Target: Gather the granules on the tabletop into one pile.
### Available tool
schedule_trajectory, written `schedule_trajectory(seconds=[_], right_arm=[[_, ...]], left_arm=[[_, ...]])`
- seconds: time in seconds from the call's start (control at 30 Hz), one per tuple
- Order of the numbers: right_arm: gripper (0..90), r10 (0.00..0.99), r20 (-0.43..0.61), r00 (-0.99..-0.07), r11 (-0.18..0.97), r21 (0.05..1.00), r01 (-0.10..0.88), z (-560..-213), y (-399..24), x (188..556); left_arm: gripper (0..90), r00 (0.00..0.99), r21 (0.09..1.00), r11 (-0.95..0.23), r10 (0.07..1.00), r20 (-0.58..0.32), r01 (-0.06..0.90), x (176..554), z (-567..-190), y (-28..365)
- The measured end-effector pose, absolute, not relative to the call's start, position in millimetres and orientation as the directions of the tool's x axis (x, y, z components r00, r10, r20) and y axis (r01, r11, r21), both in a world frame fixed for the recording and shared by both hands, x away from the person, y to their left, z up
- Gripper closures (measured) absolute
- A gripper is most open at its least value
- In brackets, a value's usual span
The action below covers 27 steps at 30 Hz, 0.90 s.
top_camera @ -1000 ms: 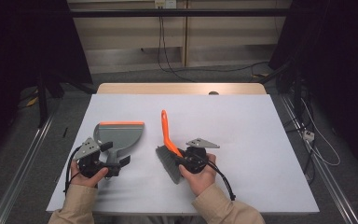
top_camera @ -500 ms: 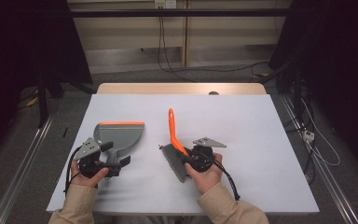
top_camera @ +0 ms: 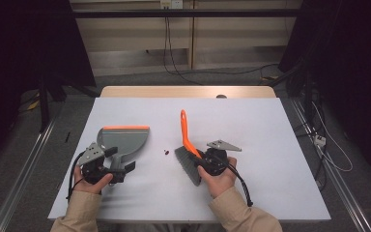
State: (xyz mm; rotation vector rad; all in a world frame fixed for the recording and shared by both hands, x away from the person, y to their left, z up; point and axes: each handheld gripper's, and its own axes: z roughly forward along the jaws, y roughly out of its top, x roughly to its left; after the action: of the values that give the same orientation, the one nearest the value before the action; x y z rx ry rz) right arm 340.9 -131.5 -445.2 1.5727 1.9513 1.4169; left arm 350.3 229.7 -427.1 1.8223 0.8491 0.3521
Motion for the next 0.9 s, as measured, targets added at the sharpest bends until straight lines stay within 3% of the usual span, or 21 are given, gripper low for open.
schedule_trajectory(seconds=[0.3,0.57,0.77,0.9], right_arm=[[71.2,0.819,0.423,-0.388,-0.143,0.804,0.577,-432,-130,346],[71.2,0.797,0.425,-0.429,-0.124,0.810,0.573,-426,-88,361],[71.2,0.797,0.437,-0.416,-0.108,0.782,0.614,-438,-60,377],[71.0,0.815,0.446,-0.370,-0.109,0.745,0.658,-444,-63,381]], left_arm=[[5.6,0.704,0.901,-0.200,0.694,-0.148,0.386,351,-427,230],[5.6,0.702,0.902,-0.190,0.695,-0.155,0.387,351,-427,231],[5.6,0.701,0.902,-0.189,0.695,-0.156,0.388,351,-427,233],[5.6,0.700,0.903,-0.188,0.697,-0.155,0.386,351,-427,233]])
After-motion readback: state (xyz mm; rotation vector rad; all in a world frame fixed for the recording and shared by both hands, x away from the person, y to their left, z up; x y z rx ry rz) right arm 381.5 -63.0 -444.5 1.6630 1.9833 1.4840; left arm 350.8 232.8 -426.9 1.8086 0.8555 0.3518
